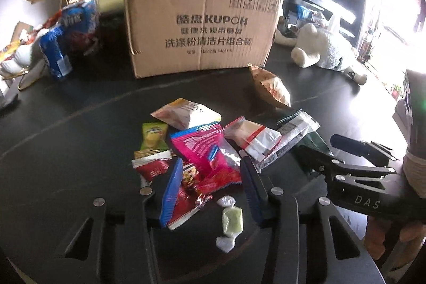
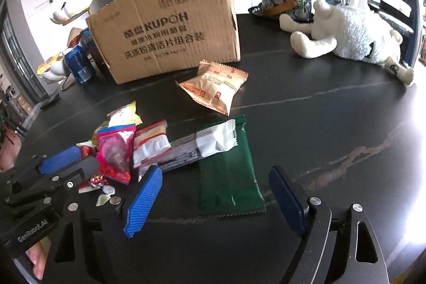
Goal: Organize snacks
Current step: 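Reach the left tool to the pink wafer bag and close on it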
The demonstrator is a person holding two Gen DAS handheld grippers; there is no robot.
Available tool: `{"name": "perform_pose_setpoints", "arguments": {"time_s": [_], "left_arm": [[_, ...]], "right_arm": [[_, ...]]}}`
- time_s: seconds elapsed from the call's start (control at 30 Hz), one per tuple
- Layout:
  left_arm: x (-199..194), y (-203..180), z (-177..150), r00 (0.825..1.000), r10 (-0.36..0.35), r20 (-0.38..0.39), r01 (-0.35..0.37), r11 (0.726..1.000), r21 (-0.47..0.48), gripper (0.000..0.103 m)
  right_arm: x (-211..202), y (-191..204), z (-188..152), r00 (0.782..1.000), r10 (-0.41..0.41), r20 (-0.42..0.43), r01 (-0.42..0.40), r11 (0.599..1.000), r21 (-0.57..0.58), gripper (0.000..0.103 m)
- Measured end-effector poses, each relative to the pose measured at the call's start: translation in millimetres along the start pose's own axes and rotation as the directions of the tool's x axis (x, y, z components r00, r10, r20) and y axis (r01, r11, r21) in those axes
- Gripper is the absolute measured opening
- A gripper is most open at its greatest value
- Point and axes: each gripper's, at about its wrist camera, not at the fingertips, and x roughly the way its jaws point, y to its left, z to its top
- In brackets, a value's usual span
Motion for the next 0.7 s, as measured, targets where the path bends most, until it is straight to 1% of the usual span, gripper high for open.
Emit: {"name": "perform_pose_setpoints", "arguments": {"time_s": [0.17,0.3,0.33,0.37,0.4,0.43,0.47,0.6,0.63,0.67,0.7], "left_arm": [[13,-3,4,0.999,0.0,-0.035,0.0,1.0,-0.013,0.039],[17,-5,7,0.999,0.006,-0.04,-0.007,1.0,-0.02,0.037],[19,-5,7,0.999,0.006,-0.044,-0.007,1.0,-0.02,0.036],[20,-5,9,0.999,0.005,-0.05,-0.007,1.0,-0.026,0.034],[21,-4,9,0.999,0.003,-0.051,-0.005,0.999,-0.032,0.034],[22,-3,10,0.999,0.001,-0.053,-0.003,0.999,-0.038,0.033],[22,-3,11,0.999,0.0,-0.054,-0.002,0.999,-0.04,0.032],[23,-2,11,0.998,-0.004,-0.055,0.002,0.999,-0.042,0.028],[23,-2,11,0.998,-0.006,-0.056,0.004,0.999,-0.041,0.027],[21,-3,11,0.999,-0.005,-0.052,0.003,0.999,-0.041,0.023],[19,-3,10,0.999,-0.003,-0.044,0.001,0.999,-0.039,0.019]], "right_arm": [[8,-9,1,1.0,-0.011,-0.013,0.011,1.0,0.019,0.076],[10,-7,3,1.0,-0.02,-0.012,0.02,1.0,0.008,0.075],[10,-6,3,1.0,-0.019,-0.012,0.019,1.0,0.002,0.073],[11,-4,4,1.0,-0.024,-0.013,0.024,1.0,-0.005,0.066],[11,-2,4,0.999,-0.038,-0.013,0.038,0.999,-0.018,0.063],[11,-1,4,0.999,-0.041,-0.012,0.041,0.999,-0.025,0.054],[11,-1,4,0.999,-0.045,-0.012,0.044,0.999,-0.028,0.048],[8,-3,3,0.999,-0.044,-0.017,0.044,0.999,-0.013,0.044],[6,-3,3,0.999,-0.049,-0.01,0.049,0.999,-0.013,0.036],[1,-3,3,0.998,-0.061,0.004,0.061,0.998,-0.015,0.024],[-1,-2,4,0.998,-0.066,0.013,0.066,0.998,-0.018,0.021]]}}
